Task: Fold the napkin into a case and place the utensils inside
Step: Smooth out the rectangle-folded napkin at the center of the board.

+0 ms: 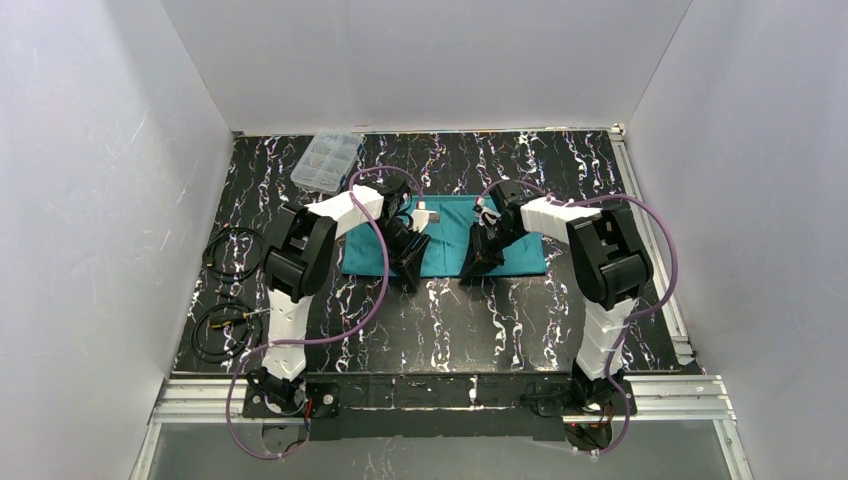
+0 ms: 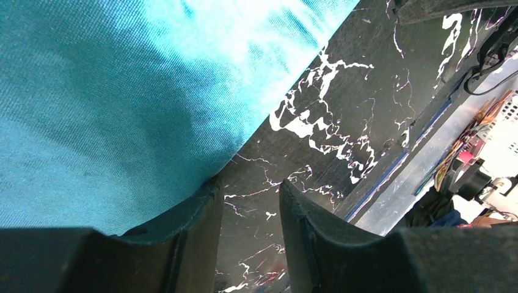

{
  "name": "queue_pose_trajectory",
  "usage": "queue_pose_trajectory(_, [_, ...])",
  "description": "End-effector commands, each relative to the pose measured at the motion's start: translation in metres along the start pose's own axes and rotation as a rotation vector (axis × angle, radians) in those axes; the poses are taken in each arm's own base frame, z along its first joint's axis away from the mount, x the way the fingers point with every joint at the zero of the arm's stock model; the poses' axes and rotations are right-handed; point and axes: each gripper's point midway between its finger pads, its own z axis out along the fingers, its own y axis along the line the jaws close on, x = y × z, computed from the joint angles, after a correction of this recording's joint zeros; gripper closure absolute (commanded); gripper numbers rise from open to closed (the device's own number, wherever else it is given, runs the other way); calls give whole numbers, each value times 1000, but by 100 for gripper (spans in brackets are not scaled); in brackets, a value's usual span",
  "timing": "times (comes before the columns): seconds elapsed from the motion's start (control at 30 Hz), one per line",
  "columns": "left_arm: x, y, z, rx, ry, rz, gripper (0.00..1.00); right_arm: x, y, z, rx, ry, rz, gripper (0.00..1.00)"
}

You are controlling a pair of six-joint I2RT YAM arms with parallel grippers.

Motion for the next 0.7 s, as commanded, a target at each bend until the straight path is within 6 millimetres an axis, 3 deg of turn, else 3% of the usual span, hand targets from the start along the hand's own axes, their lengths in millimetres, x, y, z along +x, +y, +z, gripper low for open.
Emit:
queue_pose_trajectory(0.0, [-3, -6, -5, 20, -16, 4, 64, -6, 5, 2, -21, 5, 0, 82])
queue_pose_trajectory(0.3, [6, 1, -2, 49, 7, -25, 66, -7, -10, 10, 40, 26, 33, 83])
queue_pose_trajectory(0.5, [-4, -27, -37, 78, -57, 61, 66, -8, -15, 14, 57, 30, 50, 84])
queue_pose_trajectory(0.67, [-4, -27, -56, 73, -72, 49, 64, -7, -15, 14, 52, 34, 54, 84])
